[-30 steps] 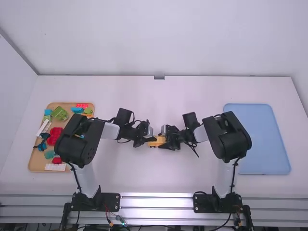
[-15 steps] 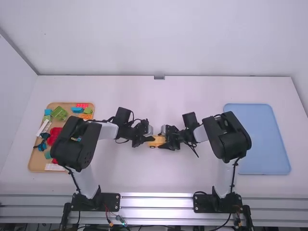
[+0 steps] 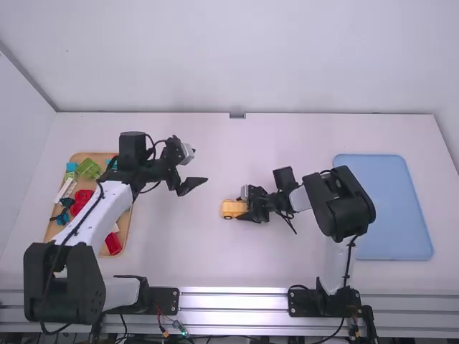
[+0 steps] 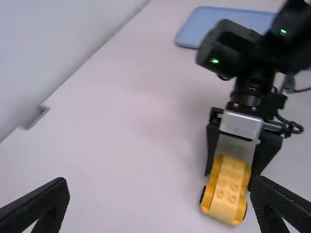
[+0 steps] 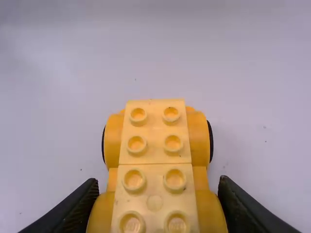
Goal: Assemble lego blocks to make yellow taxi
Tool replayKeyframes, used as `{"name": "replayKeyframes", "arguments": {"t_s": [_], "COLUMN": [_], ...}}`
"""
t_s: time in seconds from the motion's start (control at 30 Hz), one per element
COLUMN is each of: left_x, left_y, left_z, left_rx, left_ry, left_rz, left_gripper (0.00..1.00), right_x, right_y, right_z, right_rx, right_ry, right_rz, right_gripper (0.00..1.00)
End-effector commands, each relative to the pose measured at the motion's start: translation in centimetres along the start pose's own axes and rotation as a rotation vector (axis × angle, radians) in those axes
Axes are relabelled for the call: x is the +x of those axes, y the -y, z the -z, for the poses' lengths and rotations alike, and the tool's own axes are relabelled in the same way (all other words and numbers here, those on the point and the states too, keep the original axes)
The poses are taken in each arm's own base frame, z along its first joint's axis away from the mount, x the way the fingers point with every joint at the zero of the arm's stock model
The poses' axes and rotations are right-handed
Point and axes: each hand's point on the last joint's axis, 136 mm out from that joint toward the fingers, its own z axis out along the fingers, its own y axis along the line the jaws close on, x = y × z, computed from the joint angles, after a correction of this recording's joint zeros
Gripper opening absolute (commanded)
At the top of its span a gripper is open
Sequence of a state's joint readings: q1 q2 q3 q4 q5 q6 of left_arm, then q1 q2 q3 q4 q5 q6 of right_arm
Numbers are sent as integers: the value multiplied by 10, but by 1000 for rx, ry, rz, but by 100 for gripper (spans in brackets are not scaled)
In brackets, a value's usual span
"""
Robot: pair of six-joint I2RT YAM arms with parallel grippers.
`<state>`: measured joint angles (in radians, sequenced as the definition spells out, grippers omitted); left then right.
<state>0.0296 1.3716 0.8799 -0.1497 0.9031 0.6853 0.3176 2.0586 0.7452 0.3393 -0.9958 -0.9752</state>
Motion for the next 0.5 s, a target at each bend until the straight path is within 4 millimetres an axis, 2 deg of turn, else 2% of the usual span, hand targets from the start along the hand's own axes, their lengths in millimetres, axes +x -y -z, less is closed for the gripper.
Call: {"name": "replayKeyframes", "arguments": {"t_s": [0.0,0.03,0.13,0.17,0.27,0.4,0.47], "left_x": [11,15,26,27,38,47,63], "left_y": [-19,-29,-44,-46,-59,-70,-89], "left_z": [10,13,20,21,29,35,55], "left_rx": [-110,-159,-251,-260,-354,-444,-628], "left_ry": [-45,-58,-89,-92,-118,-140,-186], "left_rz": [218,274,373,381,481,566,721], "left_gripper": [99,99,99,99,99,99,99], "right_x": [14,15,13,13,3,-6,-11], "right_y": [8,8,9,10,11,12,17], "right_z": [1,3,9,10,22,34,52], "right_rx": [43,50,67,70,101,137,197], "right_ry": [-77,-94,-135,-139,-183,-234,-298], "right_rz": [-29,-33,-40,-42,-40,-34,-32], "right_gripper": [57,58,78,79,99,99,99]}}
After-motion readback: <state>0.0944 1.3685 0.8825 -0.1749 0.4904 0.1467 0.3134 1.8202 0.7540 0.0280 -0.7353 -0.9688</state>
